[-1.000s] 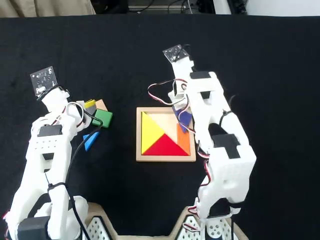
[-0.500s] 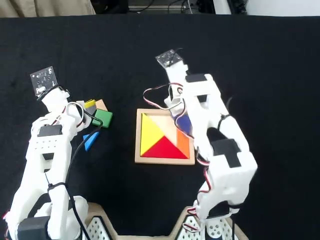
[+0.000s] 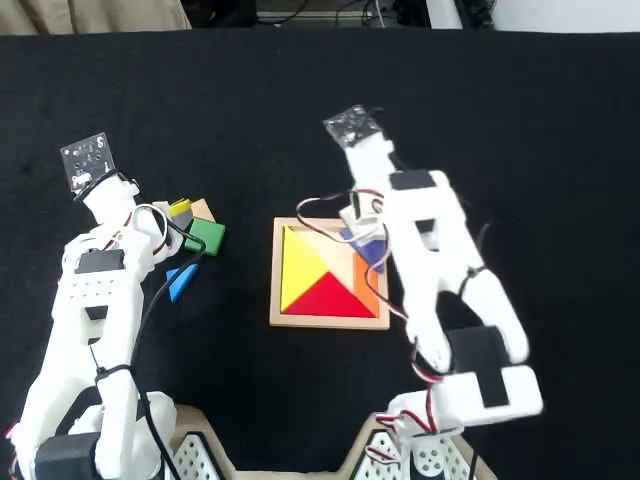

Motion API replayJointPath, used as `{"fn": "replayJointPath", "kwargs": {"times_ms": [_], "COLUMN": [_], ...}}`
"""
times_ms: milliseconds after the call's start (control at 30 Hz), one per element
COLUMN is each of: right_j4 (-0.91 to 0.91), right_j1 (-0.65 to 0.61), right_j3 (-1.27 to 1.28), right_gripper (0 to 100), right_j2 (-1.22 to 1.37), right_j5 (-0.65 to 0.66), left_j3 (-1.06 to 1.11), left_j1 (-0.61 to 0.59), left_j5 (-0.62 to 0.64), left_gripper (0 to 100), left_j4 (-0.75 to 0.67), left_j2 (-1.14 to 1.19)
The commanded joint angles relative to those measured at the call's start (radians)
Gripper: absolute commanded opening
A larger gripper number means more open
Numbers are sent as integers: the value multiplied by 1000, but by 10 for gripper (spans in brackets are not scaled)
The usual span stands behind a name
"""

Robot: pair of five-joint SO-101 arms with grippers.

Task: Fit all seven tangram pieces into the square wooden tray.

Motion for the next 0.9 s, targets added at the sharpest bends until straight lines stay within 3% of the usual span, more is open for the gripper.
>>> {"fn": "replayJointPath", "kwargs": {"times_ms": [0, 867], "right_j4": [-51, -9], "right_j1": [61, 34], "right_j3": [16, -79], "right_gripper": [11, 11], "right_j2": [-53, 142], "right_j5": [9, 9], "left_j3": [-4, -4], "left_j1": [-2, -2], "left_j5": [2, 2], "left_gripper": [287, 287], "left_j4": [-17, -17], "left_j2": [-29, -29]}}
